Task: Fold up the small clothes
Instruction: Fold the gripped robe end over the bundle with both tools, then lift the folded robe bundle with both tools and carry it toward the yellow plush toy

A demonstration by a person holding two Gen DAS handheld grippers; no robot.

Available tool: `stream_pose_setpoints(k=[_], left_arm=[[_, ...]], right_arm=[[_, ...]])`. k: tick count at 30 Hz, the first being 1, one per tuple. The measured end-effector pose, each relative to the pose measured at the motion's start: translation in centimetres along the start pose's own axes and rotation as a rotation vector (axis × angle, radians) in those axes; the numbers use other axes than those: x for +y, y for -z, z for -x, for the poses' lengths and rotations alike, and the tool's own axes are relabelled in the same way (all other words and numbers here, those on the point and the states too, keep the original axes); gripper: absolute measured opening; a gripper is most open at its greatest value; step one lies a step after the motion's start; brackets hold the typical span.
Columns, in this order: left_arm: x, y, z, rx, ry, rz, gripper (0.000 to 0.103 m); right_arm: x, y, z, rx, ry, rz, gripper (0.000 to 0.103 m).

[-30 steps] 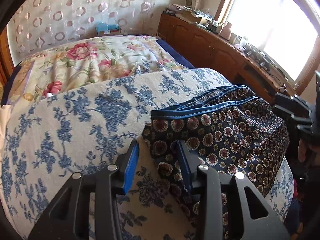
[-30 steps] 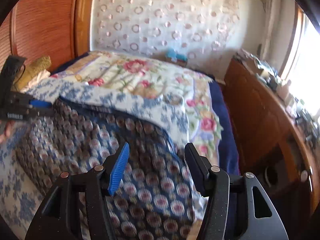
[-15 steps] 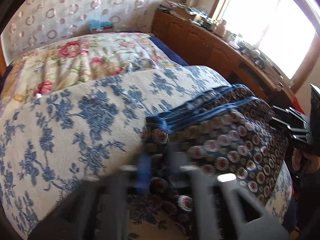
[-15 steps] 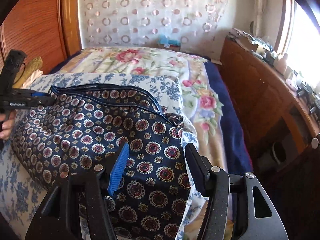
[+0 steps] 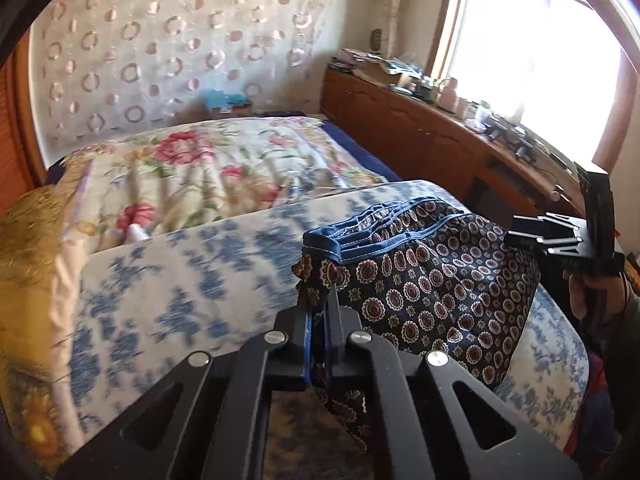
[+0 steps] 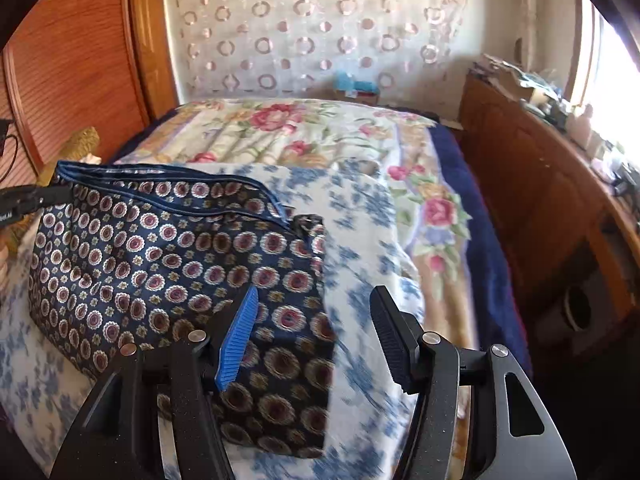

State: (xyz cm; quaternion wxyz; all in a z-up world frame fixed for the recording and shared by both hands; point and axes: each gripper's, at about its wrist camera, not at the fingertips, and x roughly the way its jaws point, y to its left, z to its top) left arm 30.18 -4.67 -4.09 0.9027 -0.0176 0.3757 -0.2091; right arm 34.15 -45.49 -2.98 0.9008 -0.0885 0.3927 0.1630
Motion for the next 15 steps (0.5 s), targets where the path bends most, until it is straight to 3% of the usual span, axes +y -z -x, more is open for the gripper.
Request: stream_pose_setpoints(k=[4, 15], left_arm=[[1.7, 0.9, 0.2, 0.005, -0.012, 0.029, 0.002], [2.1, 1.8, -0.9, 0.019, -0.008, 0.035, 0.002]], right_arm=[[0.7, -1.8, -2.4, 0.024, -0.066, -0.005, 0.06], [1.6, -4.2, -7.7, 0.096, -0.128, -0.042, 0.06]])
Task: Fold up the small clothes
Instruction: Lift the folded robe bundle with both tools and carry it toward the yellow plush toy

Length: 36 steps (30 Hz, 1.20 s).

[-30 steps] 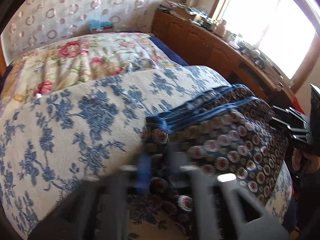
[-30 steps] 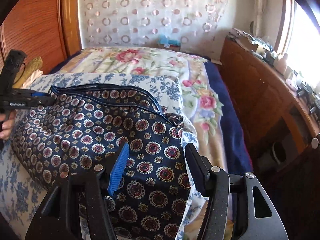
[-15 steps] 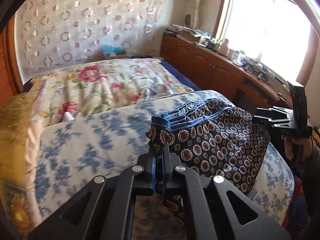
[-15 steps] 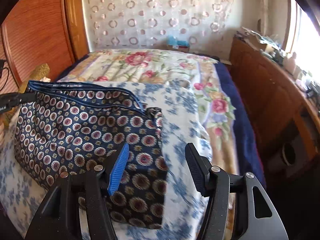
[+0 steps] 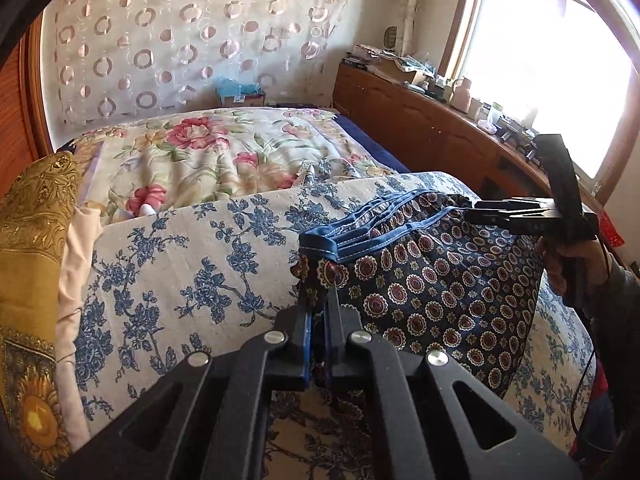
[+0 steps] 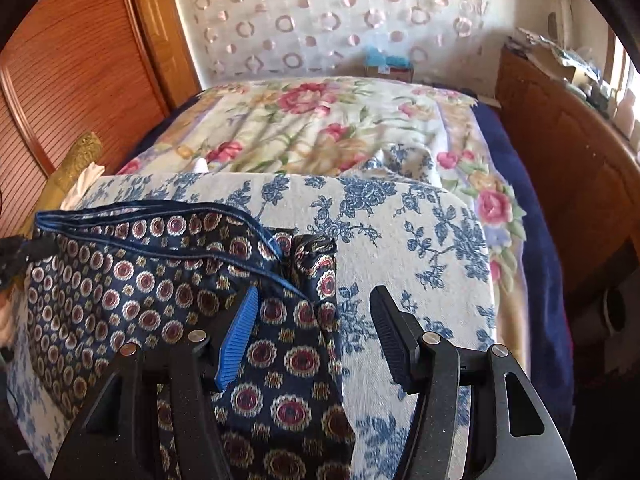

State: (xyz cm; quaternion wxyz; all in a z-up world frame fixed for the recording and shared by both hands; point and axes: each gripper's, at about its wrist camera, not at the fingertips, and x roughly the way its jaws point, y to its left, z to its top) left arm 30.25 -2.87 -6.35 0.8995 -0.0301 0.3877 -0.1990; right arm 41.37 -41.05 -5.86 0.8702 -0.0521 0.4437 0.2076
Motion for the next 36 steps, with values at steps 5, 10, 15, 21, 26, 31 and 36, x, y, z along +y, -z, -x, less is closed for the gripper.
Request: stream_pose_setpoints(k=[5, 10, 15, 21, 26, 31, 36], left_arm=[[0.1, 0.1, -0.1, 0.003, 0.003, 0.003, 0.002], [0.2, 0.1, -0.2, 0.005, 0.001, 0.005, 0.002], [0.0, 0.0, 0.1, 0.002, 0.011, -0.01, 0.002], [-1.9, -0.3, 3.3, -0.063, 0.051, -0.046, 0.002], [-3.0, -0.4, 6.2, -0.123, 0.046, -0.068, 0.002], [-3.2, -0.6, 9.1, -0.179, 0.03, -0.074, 0.002], [-3.3, -0.9, 13.3, -0.264, 0.008, -0.066, 0.002]], right_arm=[[0.6, 0.2, -0.9, 0.022, -0.026, 0.019, 0.06], [1.1, 0.0, -1.7, 0.041, -0.04, 0.039, 0.06], [1.5, -0.1, -1.9, 0.046, -0.086, 0.049, 0.03], [3.1, 0.3, -0.5, 0.013, -0.088, 0.079, 0.008], [4.1, 0.6, 2.4, -0.095, -0.093, 0.06, 0.006], [5.7, 0.3, 6.1, -0.223, -0.109, 0.051, 0.006], [7.7, -1.0, 9.6, -0.36, -0.11, 0.062, 0.006]])
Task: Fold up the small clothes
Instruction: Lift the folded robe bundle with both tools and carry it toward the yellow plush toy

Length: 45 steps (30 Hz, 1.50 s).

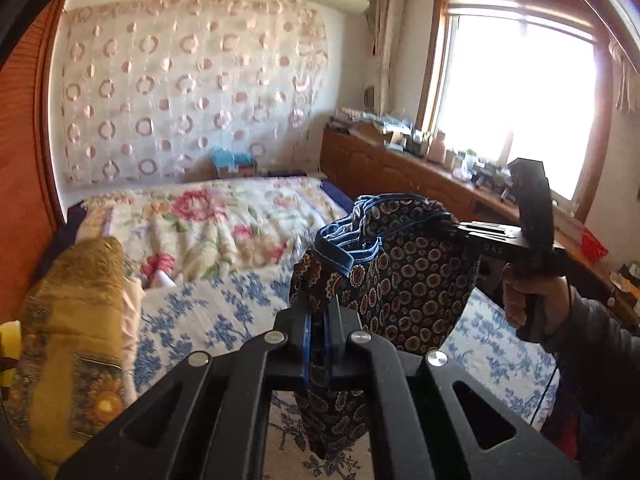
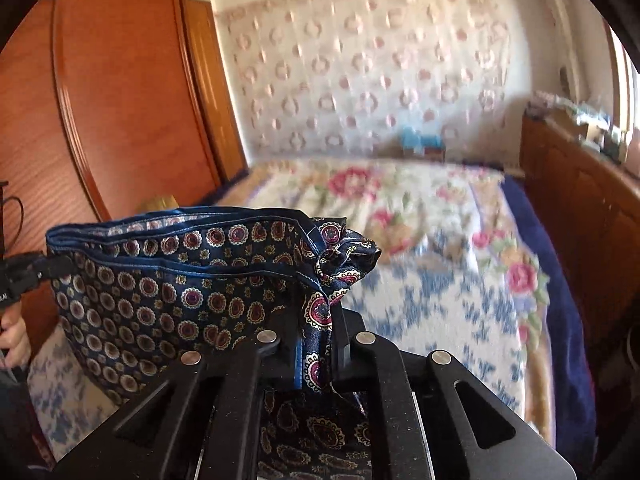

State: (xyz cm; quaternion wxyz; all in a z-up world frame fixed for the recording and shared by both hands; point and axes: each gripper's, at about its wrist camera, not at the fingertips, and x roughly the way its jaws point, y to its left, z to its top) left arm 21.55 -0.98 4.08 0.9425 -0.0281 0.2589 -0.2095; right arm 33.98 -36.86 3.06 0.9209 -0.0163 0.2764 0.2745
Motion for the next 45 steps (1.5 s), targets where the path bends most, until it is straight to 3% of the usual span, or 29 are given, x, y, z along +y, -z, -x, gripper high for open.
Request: stream_pose_setpoints(k=[8, 11, 19, 25, 31, 41, 45], left_arm=[[2.3, -1.6, 5.4, -0.101, -0.092, 0.0, 0.002], [4.9, -1.7, 7.1, -0.13, -0.119, 0.054, 0.002], [10.7, -0.5, 10.5, -0.197, -0.223, 0.118, 0.002], [16.2, 3.9, 10.4, -0.155, -0.309, 0.221, 0.002], [19.6, 8.2, 9.9, -0.115, -0.381, 0.294, 0.002], [21.4, 13.0, 10.0, -0.092, -0.432, 0.395, 0.002], [21.4, 14.1, 10.1, -0.073, -0.449, 0.405, 0.002]], right_arm=[[4.6, -4.4, 0.2, -0.079, -0.059, 0.102, 0.006], [6.9, -6.3, -0.5, -0.12, -0.065, 0.134, 0.006], [13.8, -10.4, -5.1, -0.143, -0.123, 0.267, 0.006], [20.0, -12.5, -11.4, -0.093, -0.164, 0.4, 0.006], [25.1, -12.1, -18.0, -0.028, -0.205, 0.512, 0.006], [33.1, -11.3, -25.7, 0.027, -0.285, 0.667, 0.006], [35.7, -10.0, -26.6, 0.051, -0.295, 0.723, 0.006]])
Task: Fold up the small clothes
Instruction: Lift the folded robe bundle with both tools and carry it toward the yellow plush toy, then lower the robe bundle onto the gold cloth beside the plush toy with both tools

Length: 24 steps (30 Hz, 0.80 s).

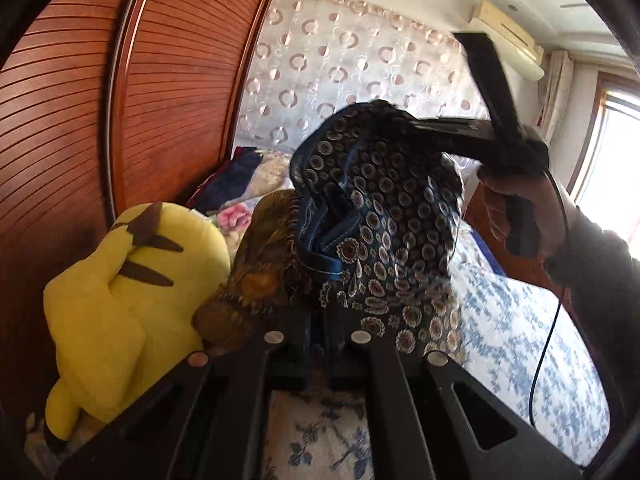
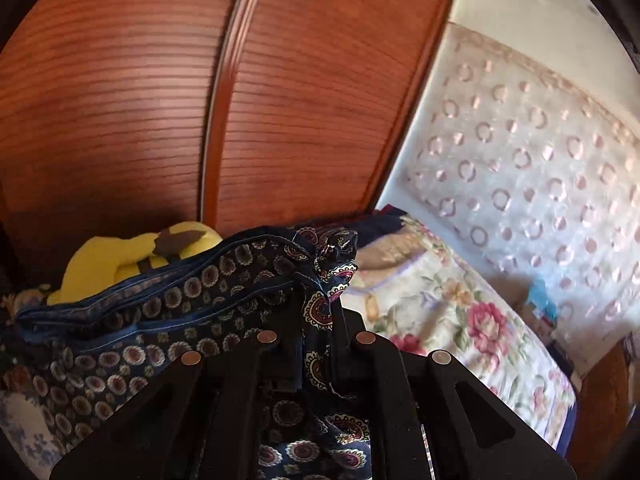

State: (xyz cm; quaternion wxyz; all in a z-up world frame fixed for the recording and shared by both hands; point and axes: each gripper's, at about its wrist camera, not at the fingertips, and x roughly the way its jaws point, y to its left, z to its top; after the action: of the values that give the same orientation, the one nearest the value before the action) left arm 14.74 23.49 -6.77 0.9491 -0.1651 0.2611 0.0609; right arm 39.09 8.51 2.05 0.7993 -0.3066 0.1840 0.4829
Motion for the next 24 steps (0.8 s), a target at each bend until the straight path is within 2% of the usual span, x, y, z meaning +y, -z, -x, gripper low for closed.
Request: stream_pose_setpoints(k=[3, 5, 6, 7, 10, 16, 18, 21, 24], left_arm=[[0.1, 0.5, -0.1, 0.021, -0.019, -0.001, 0.002], [-0.1, 0.7, -0.1, 0.03, -0.022, 0.008, 0.002], [0.0, 0.9, -0.1, 0.034, -0.028, 0.011, 0.002], [0.1, 0.9, -0.1, 0.037, -0.028, 0.014, 0.002], [0.0, 1.3, -0.1, 0.042, -0.032, 0.019, 0.002], [0.4, 0.6, -0.4, 0.053, -0.043, 0.031, 0.002], [0.6, 0.6, -0.6, 0.056, -0.055, 0.028, 0.002], [0.9, 0.7, -1.0, 0.075, -0.073, 0.031, 0.002], [0.7, 0.8, -1.2, 0.085, -0.09, 0.021, 0.002]], right_arm=[[0.2, -0.6, -1.6, 0.036, 0.005, -0.014, 0.013], [-0.5, -0.9, -2.1, 0.056, 0.006, -0.044, 0.024], [-0.8, -1.0, -1.9, 0.054, 0.006, -0.052, 0.036], [-1.2, -0.9, -1.5, 0.039, 0.017, -0.063, 0.041], [-2.3, 0.0, -0.1, 0.028, 0.037, -0.083, 0.045], [-3.1, 4.6, 0.3, 0.106, -0.02, -0.118, 0.045], [-3.4, 6.1, -0.4, 0.133, -0.038, -0.151, 0.045], [-3.7, 8.0, -2.9, 0.192, -0.111, -0.221, 0.045], [-3.6, 8.5, -5.0, 0.189, -0.122, -0.262, 0.046]])
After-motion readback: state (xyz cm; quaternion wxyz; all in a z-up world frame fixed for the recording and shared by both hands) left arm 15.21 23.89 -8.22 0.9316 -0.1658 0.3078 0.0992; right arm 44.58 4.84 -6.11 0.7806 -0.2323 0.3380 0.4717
